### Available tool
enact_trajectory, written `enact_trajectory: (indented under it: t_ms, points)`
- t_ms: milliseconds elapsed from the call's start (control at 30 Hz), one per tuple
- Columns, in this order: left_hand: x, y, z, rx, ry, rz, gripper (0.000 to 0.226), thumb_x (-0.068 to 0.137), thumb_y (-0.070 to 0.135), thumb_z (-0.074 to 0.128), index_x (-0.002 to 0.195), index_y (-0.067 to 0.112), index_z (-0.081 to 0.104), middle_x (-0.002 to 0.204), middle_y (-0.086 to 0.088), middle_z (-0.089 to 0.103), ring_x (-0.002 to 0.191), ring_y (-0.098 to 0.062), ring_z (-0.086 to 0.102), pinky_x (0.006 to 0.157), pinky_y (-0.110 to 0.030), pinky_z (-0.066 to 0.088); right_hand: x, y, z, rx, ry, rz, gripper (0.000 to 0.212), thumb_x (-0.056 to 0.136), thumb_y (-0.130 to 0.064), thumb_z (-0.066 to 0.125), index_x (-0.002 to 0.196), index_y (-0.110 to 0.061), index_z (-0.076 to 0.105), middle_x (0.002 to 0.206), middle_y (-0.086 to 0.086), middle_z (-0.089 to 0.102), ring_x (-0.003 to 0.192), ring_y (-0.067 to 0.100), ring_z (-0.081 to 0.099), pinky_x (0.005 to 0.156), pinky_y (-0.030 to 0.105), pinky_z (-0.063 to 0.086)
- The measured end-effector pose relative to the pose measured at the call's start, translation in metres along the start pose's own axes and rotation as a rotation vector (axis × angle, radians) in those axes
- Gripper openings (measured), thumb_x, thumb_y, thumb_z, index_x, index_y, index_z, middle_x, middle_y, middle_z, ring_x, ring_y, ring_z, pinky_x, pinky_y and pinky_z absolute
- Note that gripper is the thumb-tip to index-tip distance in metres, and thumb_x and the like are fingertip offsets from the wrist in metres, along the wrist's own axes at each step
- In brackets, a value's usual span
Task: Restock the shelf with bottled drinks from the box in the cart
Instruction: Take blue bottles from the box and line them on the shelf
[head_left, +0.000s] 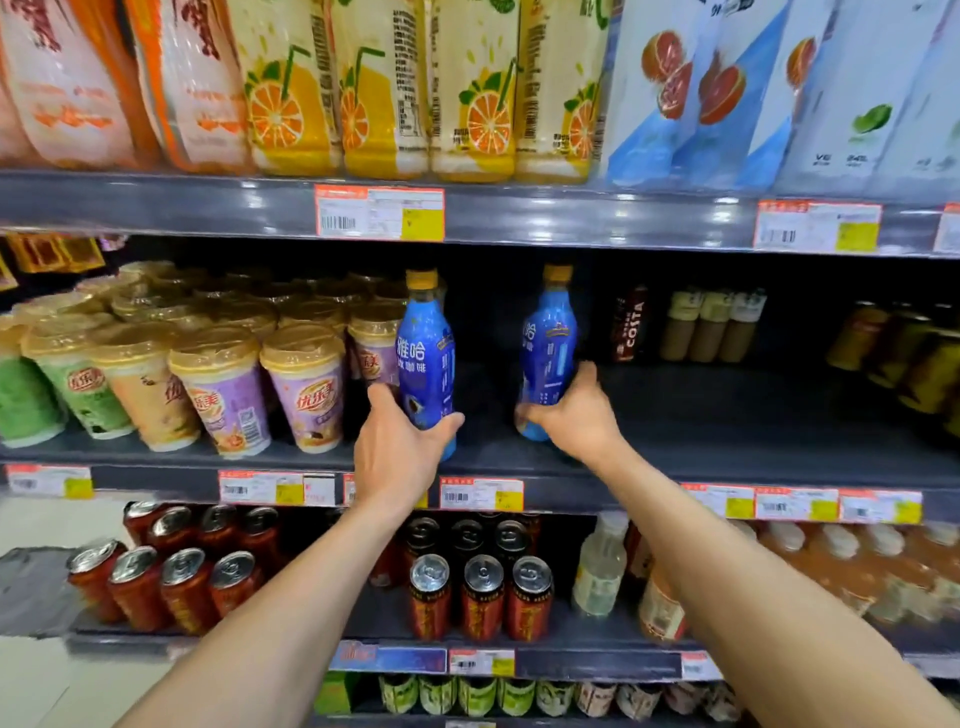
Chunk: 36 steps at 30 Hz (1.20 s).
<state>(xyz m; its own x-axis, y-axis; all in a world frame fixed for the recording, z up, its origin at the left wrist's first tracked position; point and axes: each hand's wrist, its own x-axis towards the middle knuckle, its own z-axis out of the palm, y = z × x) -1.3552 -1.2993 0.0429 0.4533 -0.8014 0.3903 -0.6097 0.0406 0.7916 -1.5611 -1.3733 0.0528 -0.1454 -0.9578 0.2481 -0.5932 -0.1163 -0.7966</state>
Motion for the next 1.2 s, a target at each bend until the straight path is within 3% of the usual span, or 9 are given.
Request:
enact_trajectory:
  t_ms: [133,233,367,500,667,967,1200]
  points:
    - [-0.003,-0.007,0.000,0.008,-0.012,0.061,0.066,0.067,0.060,0.081,0.096,0.029,0.030,0.105,-0.001,0.065,0.093,-0.032,0.065,0.064,-0.034,0.041,0.055,0.008,0.014,0.190,-0.119,-0.008,0.071,0.067,-0.014,0.090,0.125,-0.006,0.049,0.115,0.007,0.068,0.104,0.024,0.067,0.094,0.041,0.055]
    - [-0.006,-0.013,-0.001,0.062,-0.053,0.096,0.064,0.068,0.056,0.081,0.100,0.029,0.032,0.105,0.000,0.066,0.096,-0.032,0.065,0.065,-0.034,0.041,0.087,0.013,0.022,0.268,-0.120,-0.037,0.067,0.074,-0.004,0.085,0.129,0.001,0.047,0.117,0.011,0.068,0.100,0.023,0.069,0.088,0.032,0.057]
    - [-0.009,-0.021,-0.002,0.105,-0.083,0.144,0.056,0.071,0.049,0.077,0.104,0.033,0.034,0.106,0.002,0.066,0.098,-0.028,0.065,0.069,-0.033,0.044,0.119,0.018,0.037,0.311,-0.066,-0.048,0.061,0.078,0.004,0.079,0.130,0.004,0.047,0.122,0.019,0.065,0.107,0.031,0.066,0.093,0.039,0.055]
    - [-0.009,-0.024,-0.002,0.119,-0.077,0.181,0.055,0.074,0.051,0.076,0.103,0.033,0.034,0.105,0.004,0.065,0.096,-0.026,0.065,0.068,-0.031,0.041,0.138,0.027,0.047,0.257,-0.069,0.003,0.063,0.075,-0.005,0.083,0.130,0.001,0.051,0.120,0.018,0.066,0.106,0.028,0.066,0.097,0.042,0.053]
    - [-0.009,-0.023,-0.002,0.140,-0.085,0.222,0.052,0.077,0.052,0.075,0.105,0.030,0.037,0.107,0.003,0.065,0.098,-0.026,0.064,0.073,-0.036,0.049,0.149,0.035,0.048,0.140,-0.133,-0.001,0.077,0.072,-0.021,0.091,0.134,-0.002,0.049,0.125,0.012,0.065,0.114,0.029,0.064,0.104,0.043,0.050]
    - [0.002,-0.018,0.002,0.178,-0.081,0.210,0.056,0.073,0.058,0.077,0.102,0.031,0.037,0.104,0.002,0.069,0.096,-0.029,0.066,0.073,-0.039,0.051,0.168,0.042,0.049,0.148,-0.186,-0.028,0.058,0.074,-0.008,0.085,0.127,-0.006,0.063,0.117,0.011,0.070,0.107,0.028,0.067,0.102,0.043,0.052]
    - [0.020,-0.010,0.015,0.274,-0.104,0.171,0.059,0.073,0.060,0.075,0.105,0.028,0.038,0.106,-0.002,0.070,0.098,-0.036,0.065,0.069,-0.037,0.045,0.166,0.039,0.041,0.151,-0.266,0.024,0.063,0.071,-0.019,0.090,0.126,-0.009,0.061,0.121,0.007,0.069,0.107,0.024,0.067,0.102,0.038,0.051]
